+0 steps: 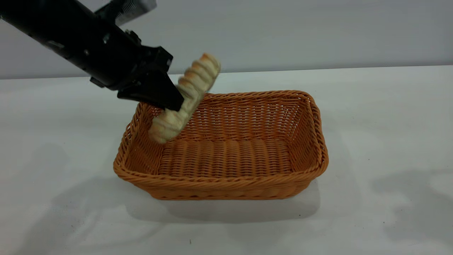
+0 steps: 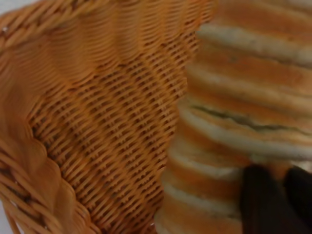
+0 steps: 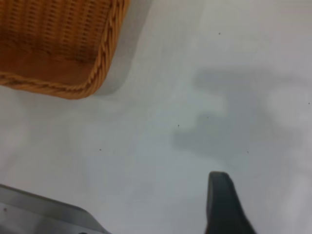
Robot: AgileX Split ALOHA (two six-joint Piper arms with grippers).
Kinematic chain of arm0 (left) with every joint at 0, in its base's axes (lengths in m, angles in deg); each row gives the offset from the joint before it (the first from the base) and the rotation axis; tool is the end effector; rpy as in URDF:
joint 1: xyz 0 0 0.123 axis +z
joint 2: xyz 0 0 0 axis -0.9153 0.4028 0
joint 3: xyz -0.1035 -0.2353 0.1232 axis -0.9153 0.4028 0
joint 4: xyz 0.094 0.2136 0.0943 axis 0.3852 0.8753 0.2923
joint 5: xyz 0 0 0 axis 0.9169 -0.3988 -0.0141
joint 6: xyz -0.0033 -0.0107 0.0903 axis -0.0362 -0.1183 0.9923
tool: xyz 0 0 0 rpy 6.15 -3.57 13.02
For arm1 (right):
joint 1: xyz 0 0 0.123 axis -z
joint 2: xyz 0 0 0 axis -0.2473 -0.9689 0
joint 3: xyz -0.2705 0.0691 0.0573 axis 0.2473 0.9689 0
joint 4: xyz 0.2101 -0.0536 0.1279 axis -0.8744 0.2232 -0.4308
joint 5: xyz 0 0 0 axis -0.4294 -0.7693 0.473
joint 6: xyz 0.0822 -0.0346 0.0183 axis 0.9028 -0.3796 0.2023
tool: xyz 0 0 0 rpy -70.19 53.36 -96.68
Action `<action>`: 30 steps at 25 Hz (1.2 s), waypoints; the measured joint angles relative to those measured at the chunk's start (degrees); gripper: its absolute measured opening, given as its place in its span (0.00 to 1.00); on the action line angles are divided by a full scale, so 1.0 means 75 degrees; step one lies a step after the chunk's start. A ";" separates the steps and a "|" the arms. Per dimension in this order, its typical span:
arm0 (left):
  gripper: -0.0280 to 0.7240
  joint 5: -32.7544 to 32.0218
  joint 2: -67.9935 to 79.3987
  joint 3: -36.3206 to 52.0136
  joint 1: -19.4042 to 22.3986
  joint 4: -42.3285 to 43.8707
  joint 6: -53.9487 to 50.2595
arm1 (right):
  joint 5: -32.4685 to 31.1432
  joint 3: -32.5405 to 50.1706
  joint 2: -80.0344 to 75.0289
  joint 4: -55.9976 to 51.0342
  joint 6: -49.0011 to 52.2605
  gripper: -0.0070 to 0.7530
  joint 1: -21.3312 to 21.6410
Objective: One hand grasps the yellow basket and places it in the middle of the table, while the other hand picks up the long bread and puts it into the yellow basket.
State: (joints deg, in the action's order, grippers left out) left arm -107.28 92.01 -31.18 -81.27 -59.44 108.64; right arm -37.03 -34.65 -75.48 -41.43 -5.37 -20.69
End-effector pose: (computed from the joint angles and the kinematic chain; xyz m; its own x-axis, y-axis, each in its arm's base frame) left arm 0.3496 -0.1307 0.1461 -0.8274 0.2200 -0.5168 0.4320 0.8373 -0.3351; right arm 0.2639 0.0421 0.2790 -0.9013 -0.1967 -0.3861 -0.2488 0.9644 0.0895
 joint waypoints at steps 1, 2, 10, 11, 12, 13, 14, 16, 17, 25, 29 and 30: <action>0.34 0.0007 0.0009 0.0000 0.0000 -0.0007 0.0000 | 0.0000 0.0000 0.0000 0.0000 0.0006 0.63 0.0000; 0.43 0.0007 0.0009 0.0000 0.0000 -0.0007 0.0000 | 0.0000 0.0000 0.0000 0.0000 0.0006 0.63 0.0000; 0.82 -0.0982 -0.1426 0.0000 0.0730 0.2386 -0.2344 | -0.0698 0.0000 0.0175 0.0000 0.0006 0.63 0.0000; 0.81 -0.1210 -0.1775 0.0000 0.0877 0.3069 -0.2808 | -0.0830 0.0000 0.0278 0.0000 0.0006 0.63 0.0000; 0.80 -0.1422 -0.2140 0.0000 0.1009 0.3756 -0.3339 | -0.0974 0.0000 0.0435 0.0000 0.0006 0.63 0.0000; 0.78 -0.1698 -0.2447 0.0000 0.1097 0.4393 -0.3826 | -0.1101 0.0007 0.0618 0.0000 0.0006 0.63 0.0000; 0.76 -0.2001 -0.2823 0.0000 0.1177 0.4871 -0.4249 | -0.1229 0.0035 0.0792 0.0000 0.0006 0.63 0.0000; 0.72 -0.2615 -0.3573 0.0000 0.1232 0.5847 -0.4819 | -0.1427 0.0190 0.1300 -0.0008 0.0006 0.63 0.0000; 0.70 -0.2964 -0.3879 0.0000 0.1232 0.6170 -0.5040 | -0.1492 0.0319 0.1591 -0.0028 0.0006 0.63 0.0000; 0.64 -0.5280 -0.6445 0.0156 0.1232 0.7396 -0.5940 | -0.2198 0.1601 0.4140 -0.0182 0.0006 0.63 0.0000; 0.64 -0.5280 -0.7929 0.0852 0.1232 0.7396 -0.6095 | -0.2373 0.2056 0.5823 -0.0182 0.0006 0.63 0.0000; 0.64 -0.5280 -0.8363 0.1146 0.1232 0.7396 -0.6152 | -0.2373 0.2138 0.6303 -0.0175 0.0006 0.63 0.0000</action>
State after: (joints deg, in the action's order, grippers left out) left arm -146.88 29.29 -22.59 -72.03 -3.97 62.51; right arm -54.84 -18.62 -28.21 -42.74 -5.33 -20.69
